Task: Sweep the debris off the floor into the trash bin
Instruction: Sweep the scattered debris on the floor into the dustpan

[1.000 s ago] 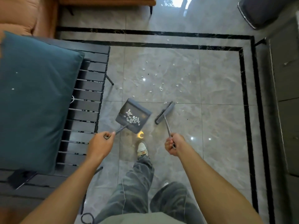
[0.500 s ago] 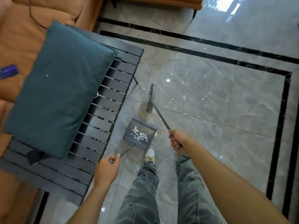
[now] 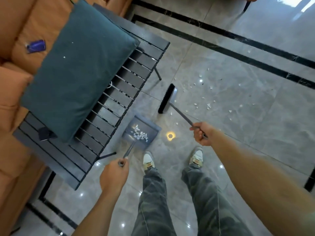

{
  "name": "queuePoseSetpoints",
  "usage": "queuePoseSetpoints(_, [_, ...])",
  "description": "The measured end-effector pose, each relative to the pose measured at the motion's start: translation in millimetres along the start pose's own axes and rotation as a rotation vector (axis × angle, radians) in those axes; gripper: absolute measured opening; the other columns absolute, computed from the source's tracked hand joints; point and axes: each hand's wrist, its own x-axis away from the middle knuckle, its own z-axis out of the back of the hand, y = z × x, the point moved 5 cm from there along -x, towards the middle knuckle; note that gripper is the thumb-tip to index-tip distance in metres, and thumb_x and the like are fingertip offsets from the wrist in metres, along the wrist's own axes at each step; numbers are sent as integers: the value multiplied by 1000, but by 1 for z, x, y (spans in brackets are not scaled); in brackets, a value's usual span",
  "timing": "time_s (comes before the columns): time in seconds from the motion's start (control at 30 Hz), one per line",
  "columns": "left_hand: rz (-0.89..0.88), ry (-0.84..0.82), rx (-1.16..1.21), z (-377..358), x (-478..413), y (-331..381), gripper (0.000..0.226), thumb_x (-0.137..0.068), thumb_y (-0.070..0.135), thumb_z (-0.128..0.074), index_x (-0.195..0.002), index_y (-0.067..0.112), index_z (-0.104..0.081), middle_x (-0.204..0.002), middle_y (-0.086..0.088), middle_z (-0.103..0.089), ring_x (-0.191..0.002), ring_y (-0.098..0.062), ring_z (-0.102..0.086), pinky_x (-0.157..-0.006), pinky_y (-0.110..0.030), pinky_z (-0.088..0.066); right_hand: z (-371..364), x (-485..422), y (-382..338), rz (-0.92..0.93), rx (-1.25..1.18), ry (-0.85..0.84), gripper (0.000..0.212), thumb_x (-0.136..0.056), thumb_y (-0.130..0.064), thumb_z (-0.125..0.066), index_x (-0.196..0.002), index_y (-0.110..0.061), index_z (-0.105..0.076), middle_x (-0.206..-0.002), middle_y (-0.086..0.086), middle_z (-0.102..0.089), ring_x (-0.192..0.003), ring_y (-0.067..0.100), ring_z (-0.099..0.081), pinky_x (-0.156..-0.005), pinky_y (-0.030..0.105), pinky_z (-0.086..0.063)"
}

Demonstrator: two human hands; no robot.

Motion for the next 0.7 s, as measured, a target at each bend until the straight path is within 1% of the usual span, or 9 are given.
queuePoseSetpoints(0.1, [17, 27, -1, 8, 3, 13, 39, -101, 45, -53, -75, 20, -68, -67, 0, -65, -63, -22, -58, -59, -31, -47, 45, 34, 20, -3, -31, 57, 21, -107, -25, -48, -99, -8, -58, -42, -6, -36, -28, 4, -32, -27, 15, -30])
queuePoseSetpoints(0.2, [14, 20, 25, 12, 4, 21, 38, -102, 43, -54, -73, 20, -65, -63, 3, -60, -60, -18, -54, -55, -30, -41, 77, 62, 50, -10, -45, 87, 22, -107, -24, -48, -117, -7, -57, -45, -5, -36, -29, 5, -32, -27, 17, -29])
queuePoseSetpoints(0.27, [22, 11, 62, 17, 0, 21, 39, -103, 46, -52, -76, 21, -65, -66, 3, -60, -64, -23, -57, -60, -34, -48, 91, 78, 69, -9, -44, 105, 27, -107, -23, -46, -123, -4, -57, -47, -4, -34, -30, 6, -31, -27, 18, -28])
queuePoseSetpoints(0.33, [35, 9, 98, 20, -6, 16, 44, -103, 49, -50, -75, 19, -66, -67, -1, -64, -67, -26, -60, -67, -38, -54, 98, 96, 84, 10, 12, 115, 30, -108, -23, -44, -125, -1, -57, -51, -3, -33, -32, 8, -30, -28, 19, -26])
queuePoseSetpoints(0.37, [40, 14, 107, 20, -7, 13, 47, -103, 50, -50, -73, 17, -65, -66, -3, -64, -66, -26, -61, -68, -39, -55, 100, 102, 89, 25, 43, 105, 31, -108, -22, -43, -124, 0, -57, -53, -2, -32, -34, 9, -29, -29, 20, -25])
queuePoseSetpoints(0.47, [34, 25, 126, 20, -13, 6, 54, -103, 49, -50, -63, 12, -57, -61, -8, -61, -62, -29, -60, -62, -38, -49, 92, 100, 90, 55, 88, 52, 30, -107, -20, -45, -124, -1, -61, -55, -1, -30, -36, 10, -27, -31, 21, -23])
queuePoseSetpoints(0.5, [34, 21, 122, 20, -14, 2, 55, -103, 49, -49, -62, 12, -57, -61, -9, -61, -61, -29, -60, -61, -38, -48, 84, 92, 86, 58, 97, 33, 31, -107, -21, -46, -124, 0, -61, -55, -2, -30, -36, 9, -27, -31, 21, -23])
queuePoseSetpoints(0.6, [27, 4, 76, 19, -13, -11, 50, -103, 49, -51, -71, 14, -67, -66, -7, -64, -64, -26, -60, -64, -38, -51, 58, 59, 73, 49, 108, 13, 31, -108, -26, -45, -125, -5, -58, -52, -4, -31, -35, 7, -28, -31, 20, -24])
queuePoseSetpoints(0.7, [-3, -4, 97, 23, -8, -16, 41, -103, 46, -53, -74, 21, -67, -72, -5, -66, -68, -24, -59, -64, -36, -49, 57, 37, 65, 12, 74, 33, 31, -107, -26, -45, -128, -7, -58, -50, -5, -32, -34, 7, -29, -30, 19, -25])
